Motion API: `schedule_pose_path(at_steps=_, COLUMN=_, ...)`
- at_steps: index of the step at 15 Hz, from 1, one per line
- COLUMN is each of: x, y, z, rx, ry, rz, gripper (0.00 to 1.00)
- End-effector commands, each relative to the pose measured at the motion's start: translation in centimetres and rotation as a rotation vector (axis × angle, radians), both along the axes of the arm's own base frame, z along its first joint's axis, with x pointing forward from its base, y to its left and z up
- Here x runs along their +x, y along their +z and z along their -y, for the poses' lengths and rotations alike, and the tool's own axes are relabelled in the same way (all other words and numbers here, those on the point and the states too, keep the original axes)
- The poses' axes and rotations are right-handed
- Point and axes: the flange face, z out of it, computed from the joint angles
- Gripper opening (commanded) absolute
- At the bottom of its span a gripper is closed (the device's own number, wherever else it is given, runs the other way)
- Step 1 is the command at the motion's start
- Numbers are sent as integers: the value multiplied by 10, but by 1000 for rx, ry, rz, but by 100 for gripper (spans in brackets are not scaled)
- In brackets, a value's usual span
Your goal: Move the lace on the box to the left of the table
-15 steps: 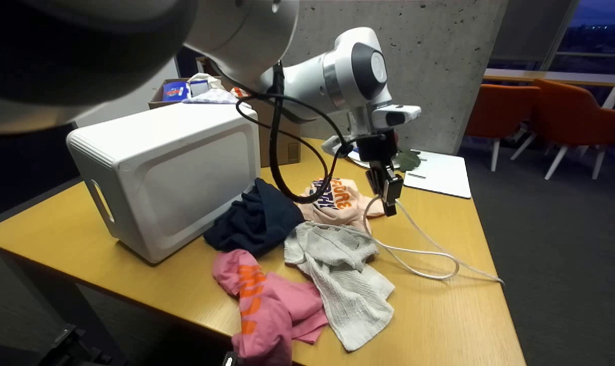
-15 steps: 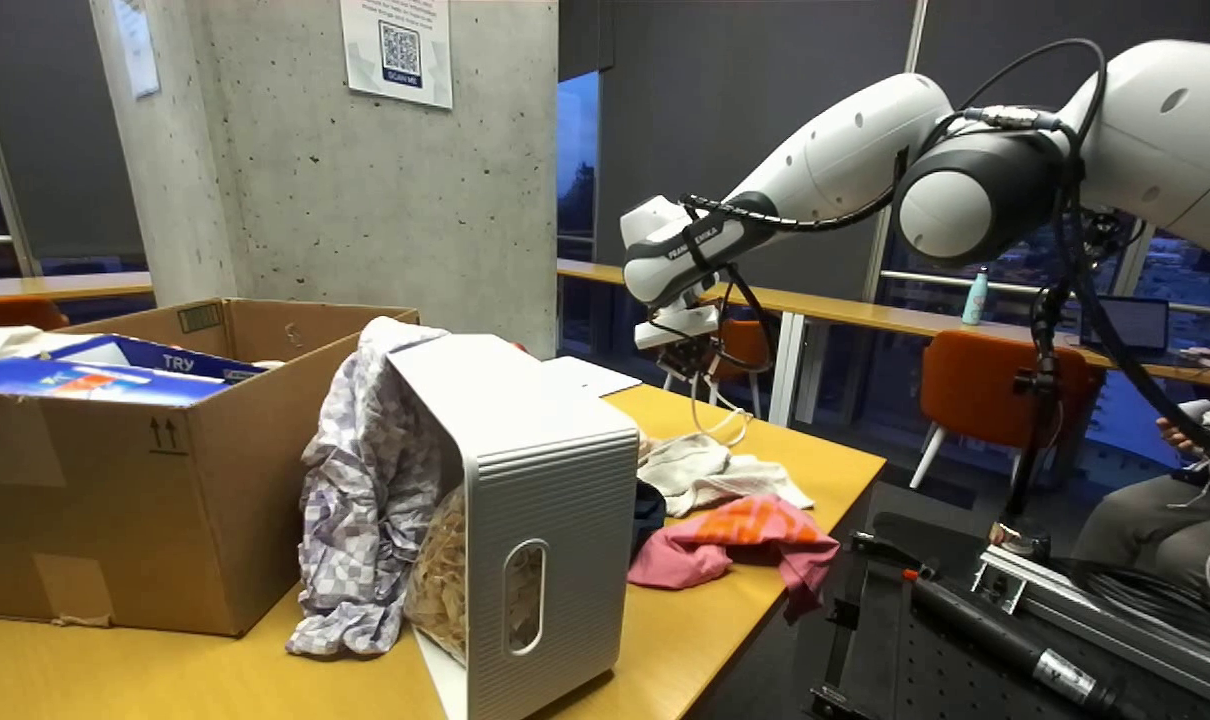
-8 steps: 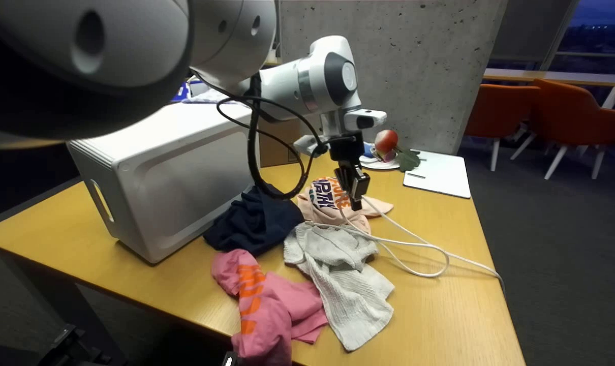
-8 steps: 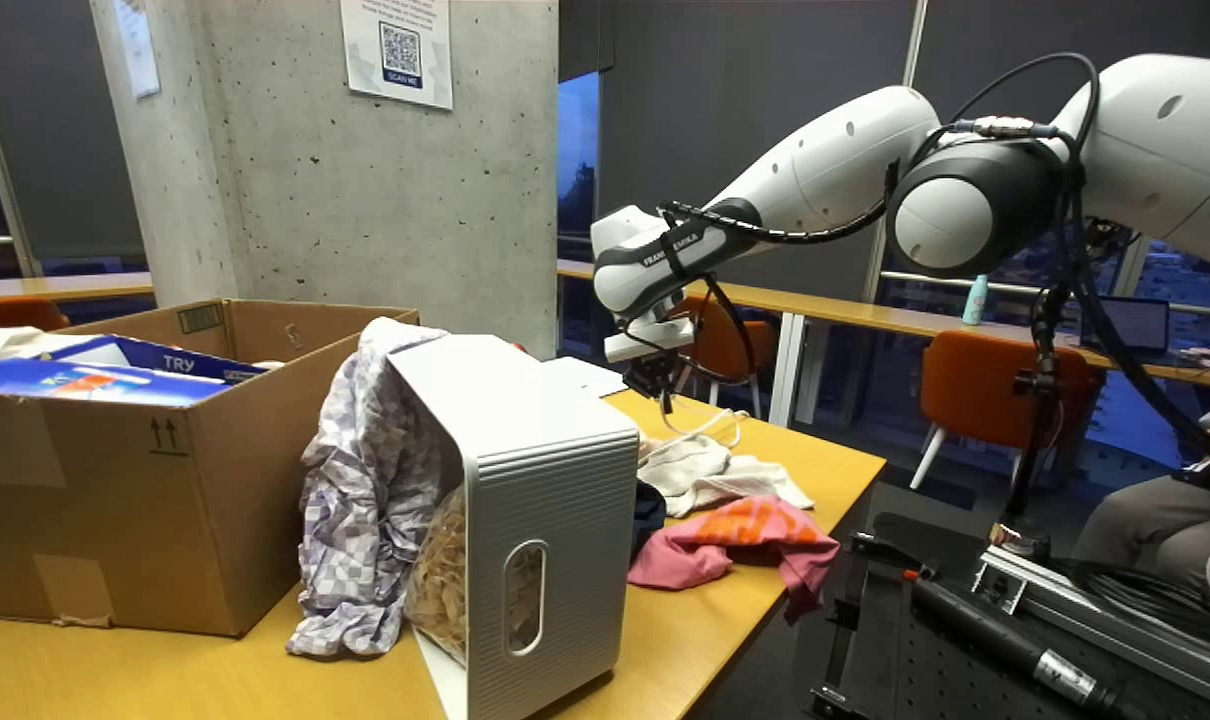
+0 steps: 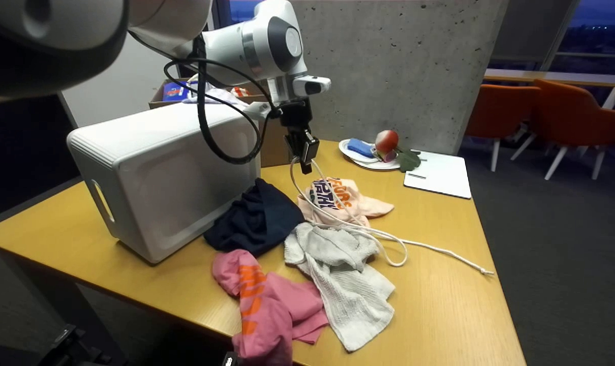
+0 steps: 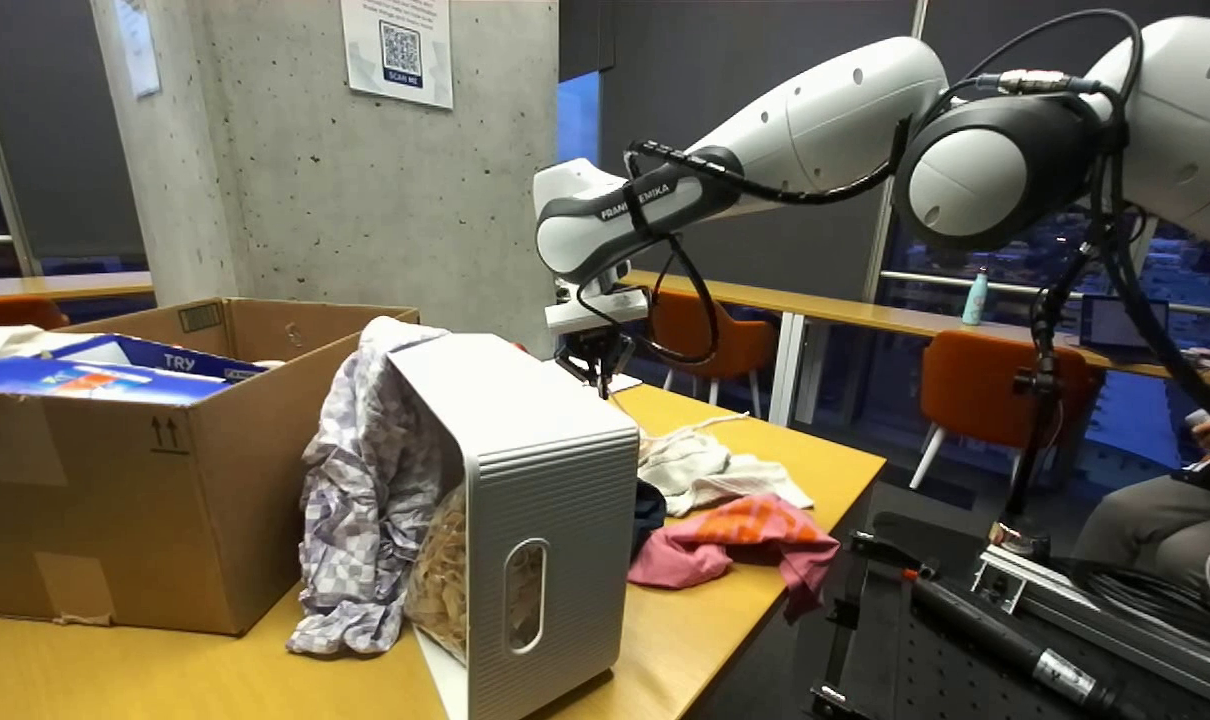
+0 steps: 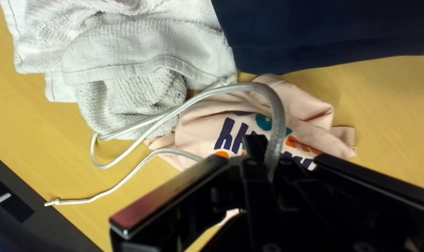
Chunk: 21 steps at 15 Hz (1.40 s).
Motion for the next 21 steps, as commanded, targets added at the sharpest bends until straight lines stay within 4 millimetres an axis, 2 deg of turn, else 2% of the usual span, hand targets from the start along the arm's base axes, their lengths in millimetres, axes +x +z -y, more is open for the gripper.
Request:
schedule_pose_path(at_steps=1, x=-9, y=-14, z=24, rx=32, ry=1, rz=-28, gripper=1)
schedule_pose_path(at_steps=4, x=-31, y=-38, z=61, rx=-9, ry=-74, rz=-89, gripper=1)
schedule_pose_path(at_steps=7, x=-50, y=-41, z=104, rx=-76, ry=-140, rz=-122, gripper=1)
schedule_pose_path(at_steps=9, x=-55, y=-39, z=130, rx=-130, ry=-179, rz=-124, gripper=1)
schedule_pose_path(at_steps=13, x=-61, y=-36, z=156, rx=-211, ry=-239, rz=-147, gripper=1)
schedule_pose_path(at_steps=17, x=-76, y=-61, z=174, rx=-242, ry=-305, rz=-178, gripper=1)
schedule_pose_path(at_steps=21, x=-100, y=-81, z=200, rx=-265, ry=-382, rz=-214, gripper=1)
